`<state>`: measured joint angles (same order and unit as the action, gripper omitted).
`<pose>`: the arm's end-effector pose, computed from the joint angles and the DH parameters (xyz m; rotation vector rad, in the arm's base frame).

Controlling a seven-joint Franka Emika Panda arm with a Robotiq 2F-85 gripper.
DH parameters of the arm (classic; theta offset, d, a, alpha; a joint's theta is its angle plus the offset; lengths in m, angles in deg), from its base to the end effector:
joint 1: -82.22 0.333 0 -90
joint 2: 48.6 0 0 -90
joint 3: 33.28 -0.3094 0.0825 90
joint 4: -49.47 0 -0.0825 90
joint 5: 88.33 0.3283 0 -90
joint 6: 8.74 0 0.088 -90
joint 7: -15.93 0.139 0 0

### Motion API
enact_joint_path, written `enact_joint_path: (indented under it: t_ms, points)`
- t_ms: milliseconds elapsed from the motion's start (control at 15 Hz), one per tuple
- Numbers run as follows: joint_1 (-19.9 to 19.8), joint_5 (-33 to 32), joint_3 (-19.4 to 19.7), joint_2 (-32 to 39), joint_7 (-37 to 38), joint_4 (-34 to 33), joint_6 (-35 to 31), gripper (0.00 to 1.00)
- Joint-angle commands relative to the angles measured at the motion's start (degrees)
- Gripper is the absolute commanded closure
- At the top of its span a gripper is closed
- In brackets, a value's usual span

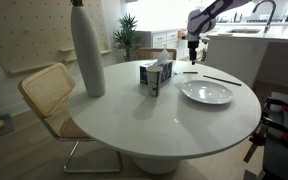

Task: Pick up the spoon and place it to the right side of the white plate. Pick up the cup and place it to the left side of the white plate.

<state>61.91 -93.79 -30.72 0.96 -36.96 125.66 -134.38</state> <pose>0.6376 -0.2682 0.2077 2.9185 0.8952 -0.1063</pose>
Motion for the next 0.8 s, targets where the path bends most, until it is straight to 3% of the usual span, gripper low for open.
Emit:
enact_joint_path:
  t_ms: [0, 733]
  points:
    - [-0.90, 0.75, -0.98, 3.38, -2.10, -3.81, 0.15, 0.00]
    - [-1.19, 0.70, -1.38, 10.18, -3.15, -9.84, 1.30, 0.00]
